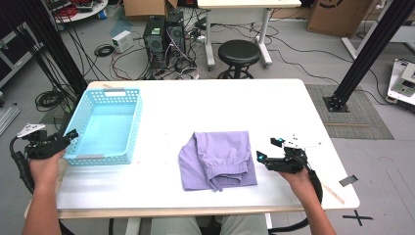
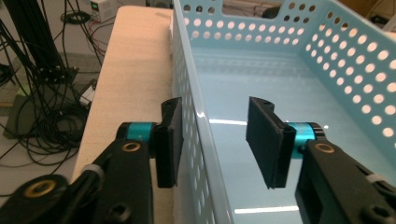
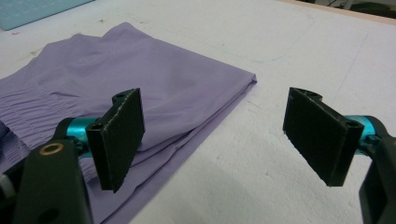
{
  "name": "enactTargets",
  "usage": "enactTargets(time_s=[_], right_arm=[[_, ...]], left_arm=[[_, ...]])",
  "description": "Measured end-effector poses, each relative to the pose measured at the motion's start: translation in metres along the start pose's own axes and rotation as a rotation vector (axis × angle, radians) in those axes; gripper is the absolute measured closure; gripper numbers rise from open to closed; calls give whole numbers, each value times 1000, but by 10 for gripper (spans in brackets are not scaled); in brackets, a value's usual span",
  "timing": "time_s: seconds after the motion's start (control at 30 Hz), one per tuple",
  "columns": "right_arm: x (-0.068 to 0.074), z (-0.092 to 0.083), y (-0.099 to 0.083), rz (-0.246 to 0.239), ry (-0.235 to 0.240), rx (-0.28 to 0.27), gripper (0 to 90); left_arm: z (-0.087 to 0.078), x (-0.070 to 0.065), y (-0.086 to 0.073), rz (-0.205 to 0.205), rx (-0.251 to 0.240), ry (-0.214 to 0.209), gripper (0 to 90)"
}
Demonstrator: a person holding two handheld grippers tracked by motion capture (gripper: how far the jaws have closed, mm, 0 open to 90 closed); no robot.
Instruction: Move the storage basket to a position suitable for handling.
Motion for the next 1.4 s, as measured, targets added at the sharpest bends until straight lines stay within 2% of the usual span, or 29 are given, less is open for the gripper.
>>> enactTargets(time_s=[0.1,0.2,0.43,0.63,1.2,1.4], right_arm=[[0,0,0,0,0,1,210],[0,0,0,-2,0,-1,209],[-1,0,-1,2,-2,6,210],[0,1,-1,0,1,7,210],[1,2,0,-1,14,6,210],[2,2,0,-3,20,6,210]], left_arm=[[4,-2,-2,19,31,0,649],[5,-2,-4,13,66,12,707],[3,-1,-4,19,74,28,785],[1,-3,-5,18,65,28,806],[-3,-21,-8,23,55,-15,815],[-4,-25,-10,12,54,0,815]])
Point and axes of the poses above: each handheld gripper's, and its own axes: z roughly forward along the jaws, y roughly out of its top, x roughly to its left, the point moved 5 cm from there along z, roughly forward along the jaws, and after that the axes turned 14 degrees about -x, right-handed, at the moved point
